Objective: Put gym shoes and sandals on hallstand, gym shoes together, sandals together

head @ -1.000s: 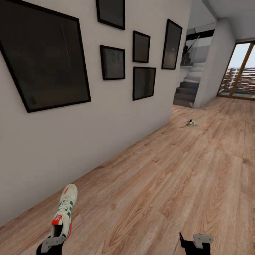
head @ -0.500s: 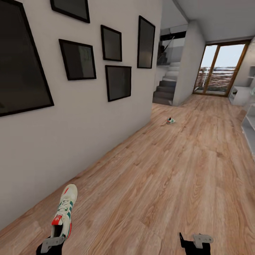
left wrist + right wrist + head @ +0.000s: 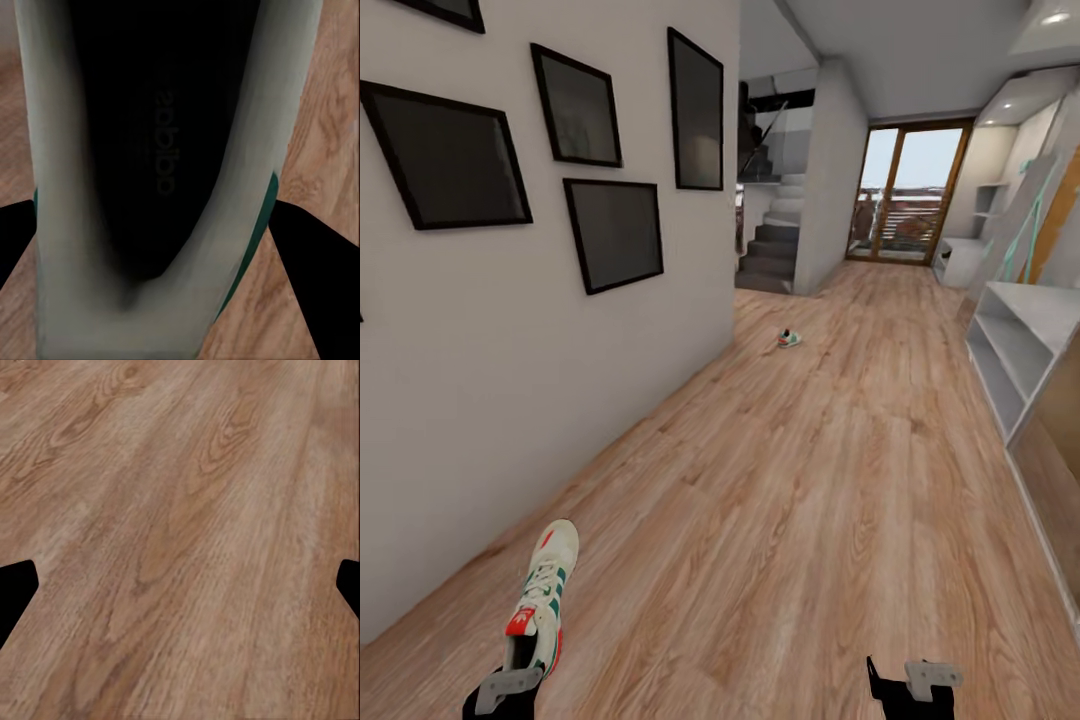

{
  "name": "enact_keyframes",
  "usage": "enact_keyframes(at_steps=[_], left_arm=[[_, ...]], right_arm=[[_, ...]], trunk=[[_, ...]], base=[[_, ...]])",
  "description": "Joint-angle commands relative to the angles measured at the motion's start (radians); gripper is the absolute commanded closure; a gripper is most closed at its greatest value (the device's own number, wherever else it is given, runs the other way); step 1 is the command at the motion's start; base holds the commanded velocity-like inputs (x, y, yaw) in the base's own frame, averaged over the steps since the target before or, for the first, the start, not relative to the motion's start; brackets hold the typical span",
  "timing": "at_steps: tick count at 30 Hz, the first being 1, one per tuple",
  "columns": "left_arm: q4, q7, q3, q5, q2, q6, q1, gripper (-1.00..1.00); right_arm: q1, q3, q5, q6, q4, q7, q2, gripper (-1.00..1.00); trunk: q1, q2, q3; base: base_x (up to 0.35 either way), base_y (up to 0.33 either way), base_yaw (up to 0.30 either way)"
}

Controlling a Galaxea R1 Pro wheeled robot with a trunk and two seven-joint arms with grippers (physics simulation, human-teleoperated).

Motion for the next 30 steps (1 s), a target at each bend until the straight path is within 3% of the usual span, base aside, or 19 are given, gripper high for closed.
enact_keyframes(at_steps=[1, 13, 30], left_arm=[[0.000, -0.009, 0.004, 0.009, 0.000, 0.000, -0.001, 1.00], [0.000, -0.009, 0.004, 0.009, 0.000, 0.000, 0.000, 1.00], [0.000, -0.009, 0.002, 0.009, 0.000, 0.000, -0.001, 1.00]], right_arm=[[-0.001, 0.009, -0.010, -0.004, 0.001, -0.005, -0.001, -1.00], [-0.001, 0.009, -0.010, -0.004, 0.000, -0.005, -0.001, -1.00], [-0.001, 0.010, -0.009, -0.004, 0.001, -0.001, -0.002, -1.00]], trunk=[[0.000, 0.000, -0.001], [0.000, 0.000, -0.008], [0.000, 0.000, -0.009]], base=[[0.317, -0.125, -0.300], [0.336, -0.019, -0.261], [0.339, 0.000, -0.023]])
